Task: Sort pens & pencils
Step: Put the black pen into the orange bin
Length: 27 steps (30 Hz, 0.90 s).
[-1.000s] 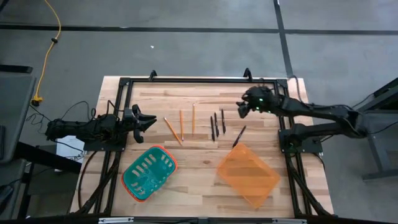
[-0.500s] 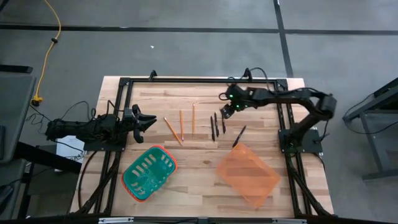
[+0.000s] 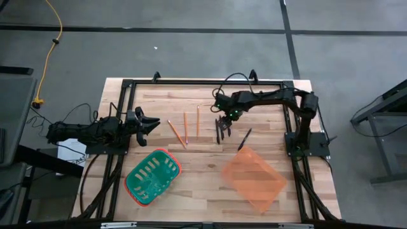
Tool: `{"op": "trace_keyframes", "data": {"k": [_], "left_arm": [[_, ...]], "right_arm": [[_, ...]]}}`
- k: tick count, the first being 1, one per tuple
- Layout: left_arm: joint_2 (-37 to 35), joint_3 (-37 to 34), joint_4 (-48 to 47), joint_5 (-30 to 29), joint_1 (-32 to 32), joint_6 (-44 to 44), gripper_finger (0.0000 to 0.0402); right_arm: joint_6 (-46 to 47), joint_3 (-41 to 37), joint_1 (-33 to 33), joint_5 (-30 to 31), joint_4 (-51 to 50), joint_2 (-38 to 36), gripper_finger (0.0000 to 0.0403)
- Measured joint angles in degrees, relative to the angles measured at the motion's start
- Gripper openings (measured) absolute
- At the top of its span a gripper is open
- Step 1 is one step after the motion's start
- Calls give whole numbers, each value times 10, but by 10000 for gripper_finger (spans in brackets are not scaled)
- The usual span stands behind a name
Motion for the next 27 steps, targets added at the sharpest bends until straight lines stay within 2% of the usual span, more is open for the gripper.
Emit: {"op": "trace_keyframes", "data": {"k": [12,21,27], "left_arm": [[0,0,0,0,0,0,72],[0,0,0,0,0,0,72],[0,0,0,0,0,0,72]], "right_arm": [[17,11,1,-4,-6,22,195],[30,10,12,3,4,22,163],[41,10,14,7,5,24,157]]}}
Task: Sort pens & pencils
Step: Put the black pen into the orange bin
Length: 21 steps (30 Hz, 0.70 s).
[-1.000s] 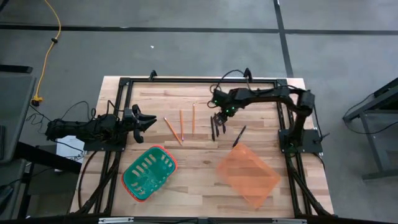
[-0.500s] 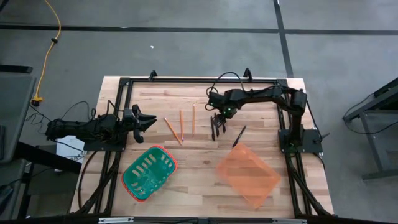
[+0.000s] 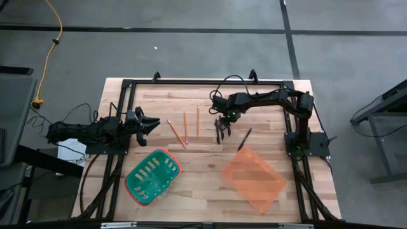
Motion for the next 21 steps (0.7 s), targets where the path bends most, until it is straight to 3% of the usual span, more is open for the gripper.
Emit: {"op": "trace_keyframes", "data": {"k": [12,21], "left_arm": [[0,0,0,0,0,0,72],[0,0,0,0,0,0,72]], "right_arm": [[0,2,12,7,-1,28,148],[-30,1,11,1,-2,30,59]]}}
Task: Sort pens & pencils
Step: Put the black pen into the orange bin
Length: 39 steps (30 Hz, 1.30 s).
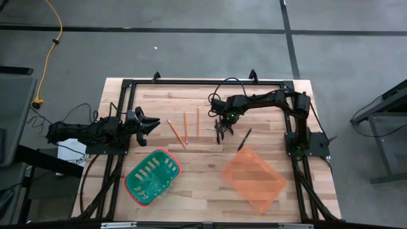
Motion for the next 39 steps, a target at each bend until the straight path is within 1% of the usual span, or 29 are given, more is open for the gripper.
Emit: {"op": "trace_keyframes", "data": {"k": [3,5,12,15,17,23,32,35,39], "left_arm": [[0,0,0,0,0,0,72],[0,0,0,0,0,0,72],[0,0,0,0,0,0,72],[0,0,0,0,0,0,72],[0,0,0,0,0,0,72],[0,0,0,0,0,0,72],[0,0,0,0,0,0,72],[0,0,0,0,0,0,72],[0,0,0,0,0,0,72]], "right_arm": [[-11,0,-6,-4,-8,0,26],[-18,0,-11,-7,-11,0,10],[-36,0,-18,-6,-21,-14,5],[-41,10,-19,-1,-68,-27,4],[-44,30,-19,2,-76,-39,4],[-44,88,-4,9,-158,-56,4],[-50,225,63,1,-302,-59,4],[-45,268,91,-15,-336,-59,4],[-31,302,133,-25,-377,-59,4]]}}
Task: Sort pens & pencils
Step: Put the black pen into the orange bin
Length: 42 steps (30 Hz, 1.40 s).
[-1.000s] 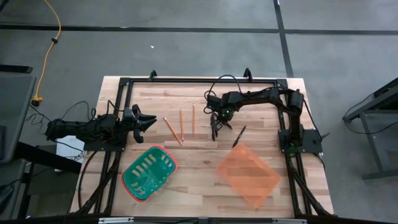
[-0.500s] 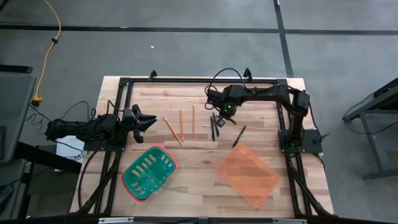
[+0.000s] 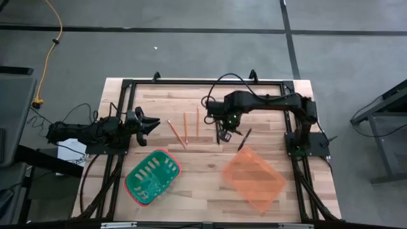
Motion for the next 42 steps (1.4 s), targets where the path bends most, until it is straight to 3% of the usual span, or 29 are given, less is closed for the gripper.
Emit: {"op": "trace_keyframes", "data": {"k": [9,23,36,42], "left_arm": [[0,0,0,0,0,0,72],[0,0,0,0,0,0,72],[0,0,0,0,0,0,72],[0,0,0,0,0,0,72]], "right_arm": [[76,-45,118,-3,-38,-22,4],[367,-293,290,-17,153,-136,4],[469,-480,311,-19,384,-140,7],[490,-525,311,-19,420,-140,41]]}}
